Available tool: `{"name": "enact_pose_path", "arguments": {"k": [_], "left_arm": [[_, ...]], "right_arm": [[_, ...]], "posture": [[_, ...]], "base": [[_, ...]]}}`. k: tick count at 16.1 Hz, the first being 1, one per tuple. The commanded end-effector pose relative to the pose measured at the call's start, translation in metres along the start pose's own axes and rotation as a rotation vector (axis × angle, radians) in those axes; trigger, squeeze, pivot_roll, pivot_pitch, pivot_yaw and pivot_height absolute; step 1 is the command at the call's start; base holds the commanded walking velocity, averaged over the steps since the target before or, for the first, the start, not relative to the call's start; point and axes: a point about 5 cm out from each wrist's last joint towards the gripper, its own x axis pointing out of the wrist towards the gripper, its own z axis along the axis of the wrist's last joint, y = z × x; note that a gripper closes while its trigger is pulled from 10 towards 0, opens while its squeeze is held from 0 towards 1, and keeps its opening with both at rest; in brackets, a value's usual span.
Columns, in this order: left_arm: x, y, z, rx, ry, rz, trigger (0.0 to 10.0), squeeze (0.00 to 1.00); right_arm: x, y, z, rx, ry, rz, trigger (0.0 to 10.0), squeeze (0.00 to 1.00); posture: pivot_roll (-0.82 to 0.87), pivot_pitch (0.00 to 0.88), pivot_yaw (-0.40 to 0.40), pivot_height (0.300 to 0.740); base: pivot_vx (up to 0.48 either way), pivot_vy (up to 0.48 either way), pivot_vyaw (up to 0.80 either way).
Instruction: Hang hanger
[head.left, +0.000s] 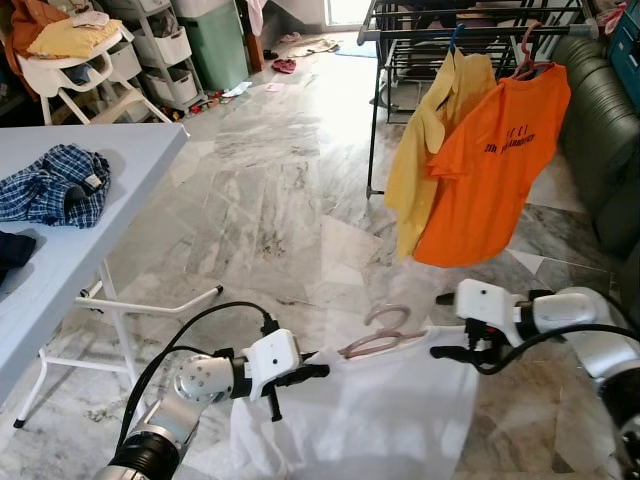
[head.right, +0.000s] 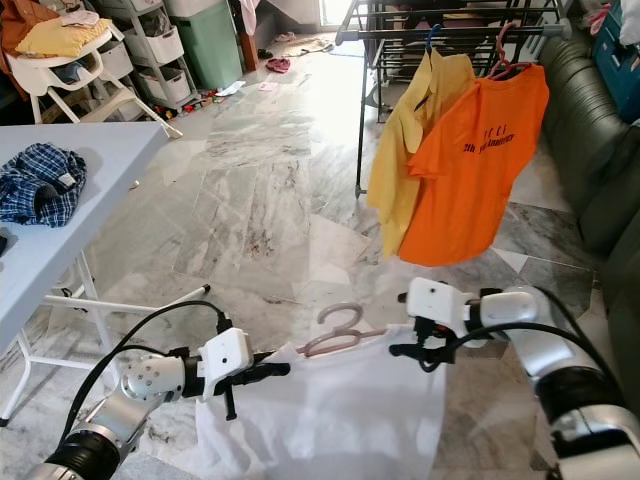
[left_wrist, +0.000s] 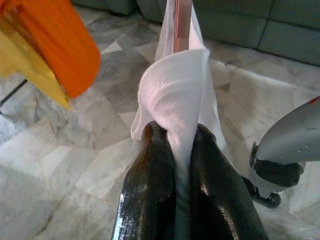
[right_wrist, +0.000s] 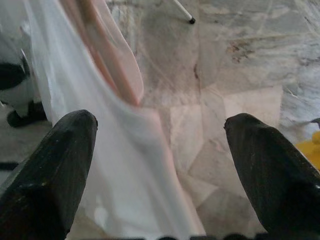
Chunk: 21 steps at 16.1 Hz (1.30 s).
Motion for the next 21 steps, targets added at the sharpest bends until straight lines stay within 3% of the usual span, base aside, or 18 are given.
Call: {"name": "enact_pose_path", "arguments": {"k": [1, 2, 4, 10, 21], "left_arm": [[-0.002, 0.004, 0.008, 0.038, -0.024, -0.001, 10.0, 0.0], [-0.001, 0.005, 0.01, 0.042, -0.03, -0.003, 10.0, 0.0], [0.0, 0.005, 0.013, 0.048, -0.035, -0.008, 10.0, 0.0], [-0.006, 0.007, 0.012, 0.058, -0.016, -0.01, 10.0, 0.0], [-0.001, 0.005, 0.015, 0.072, -0.024, -0.033, 10.0, 0.0]], "right_arm": [[0.007, 0.0, 0.006, -0.013, -0.012, 0.043, 10.0, 0.0], [0.011, 0.002, 0.006, -0.002, -0.02, 0.058, 10.0, 0.0], [0.017, 0.003, 0.007, 0.016, -0.025, 0.069, 0.1, 0.0], [0.014, 0.006, -0.003, 0.028, 0.025, 0.152, 0.0, 0.0], [0.016, 0.009, -0.002, 0.055, 0.021, 0.251, 0.0, 0.0]], "posture": [[-0.14, 0.039, 0.124, 0.74], [-0.13, 0.04, 0.124, 0.74], [-0.13, 0.039, 0.123, 0.74], [-0.12, 0.04, 0.122, 0.74], [-0.12, 0.041, 0.121, 0.74]], "base": [[0.0, 0.0, 0.0], [0.0, 0.0, 0.0], [0.0, 0.0, 0.0], [0.0, 0.0, 0.0], [0.0, 0.0, 0.0]]}}
